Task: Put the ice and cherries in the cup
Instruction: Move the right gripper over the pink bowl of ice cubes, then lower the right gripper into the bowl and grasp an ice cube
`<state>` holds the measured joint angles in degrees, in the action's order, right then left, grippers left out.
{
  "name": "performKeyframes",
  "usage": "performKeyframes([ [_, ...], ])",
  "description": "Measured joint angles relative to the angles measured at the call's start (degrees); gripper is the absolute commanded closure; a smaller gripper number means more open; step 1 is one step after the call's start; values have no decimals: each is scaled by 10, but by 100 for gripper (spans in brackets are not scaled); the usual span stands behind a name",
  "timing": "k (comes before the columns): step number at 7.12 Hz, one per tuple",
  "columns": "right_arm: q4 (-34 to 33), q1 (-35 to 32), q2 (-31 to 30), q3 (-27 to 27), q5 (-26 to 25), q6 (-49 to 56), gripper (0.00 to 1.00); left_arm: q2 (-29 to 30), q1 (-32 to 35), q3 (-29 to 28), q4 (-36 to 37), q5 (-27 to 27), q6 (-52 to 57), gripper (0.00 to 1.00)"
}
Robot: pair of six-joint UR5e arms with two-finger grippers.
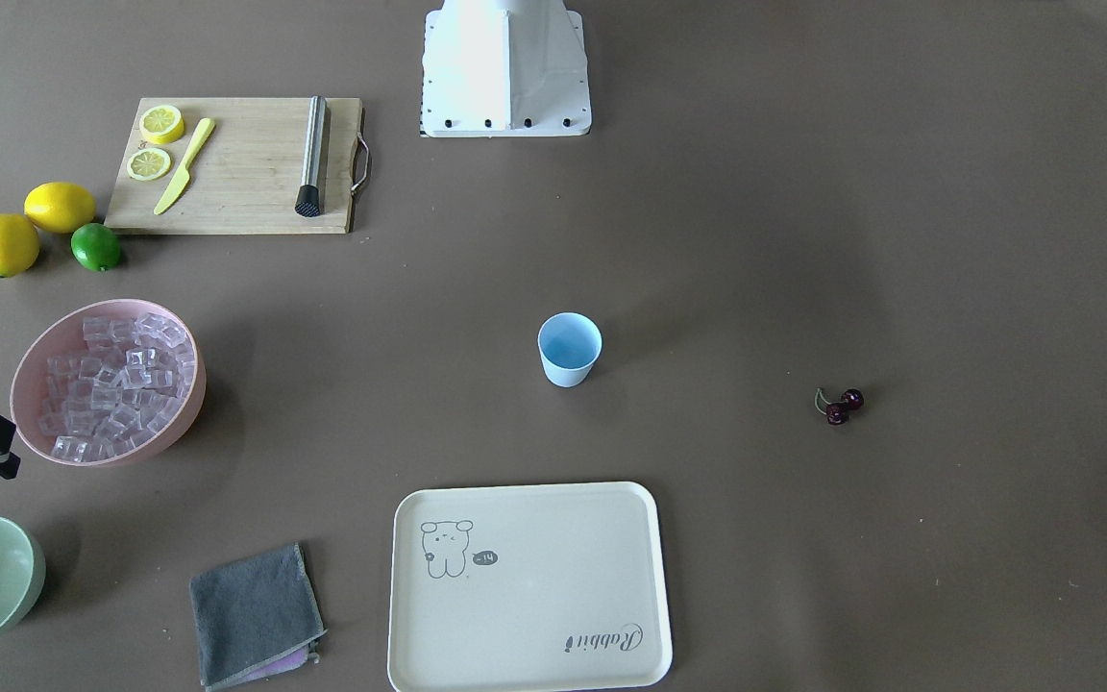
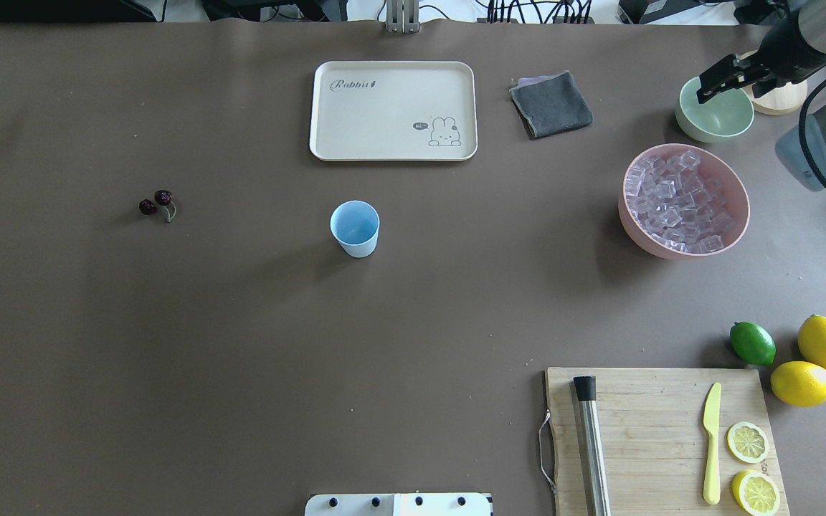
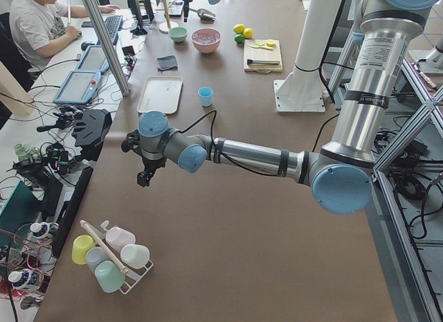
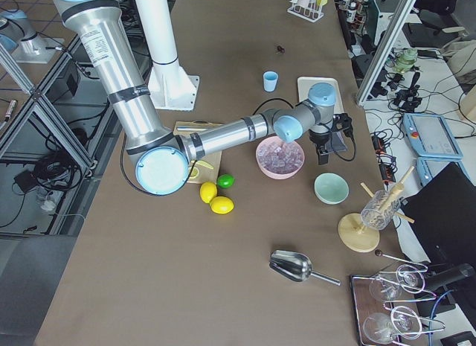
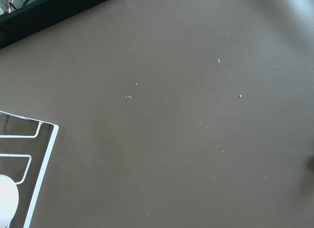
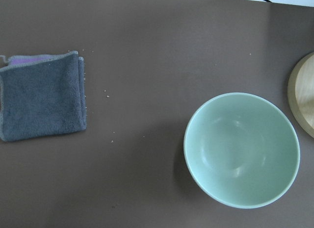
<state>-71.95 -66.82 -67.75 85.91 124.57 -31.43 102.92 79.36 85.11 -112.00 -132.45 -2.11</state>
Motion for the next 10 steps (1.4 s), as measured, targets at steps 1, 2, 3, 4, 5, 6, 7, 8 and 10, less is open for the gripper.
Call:
performKeyframes([
  [1, 3, 23, -14, 24, -14, -5, 1, 1, 0, -3, 0, 0, 0, 2],
  [2, 4, 45, -37, 49, -24, -7, 1, 1, -1, -4, -1, 0, 0, 2],
  [3, 5, 70, -60, 68, -45, -8, 1, 1, -1, -4, -1, 0, 0, 2],
  [4, 6, 95, -74, 77, -71, -8, 1, 1, -1, -4, -1, 0, 0, 2],
  [5, 7, 110, -81, 82, -84, -10, 1, 1, -1, -4, -1, 0, -2, 2],
  [6, 7, 117, -86, 84, -88, -15, 1, 1, -1, -1, -1, -1, -9, 2],
  [7, 8, 120, -90, 88, -87, -22, 1, 4, -3, -1, -1, -1, -20, 2],
  [8, 8, 125, -95, 93, -84, -26, 1, 8, -7, -2, -1, -1, -28, 2],
  [10, 16, 138, -104, 97, -77, -26, 1, 15, -13, -5, -1, 0, -39, 2],
])
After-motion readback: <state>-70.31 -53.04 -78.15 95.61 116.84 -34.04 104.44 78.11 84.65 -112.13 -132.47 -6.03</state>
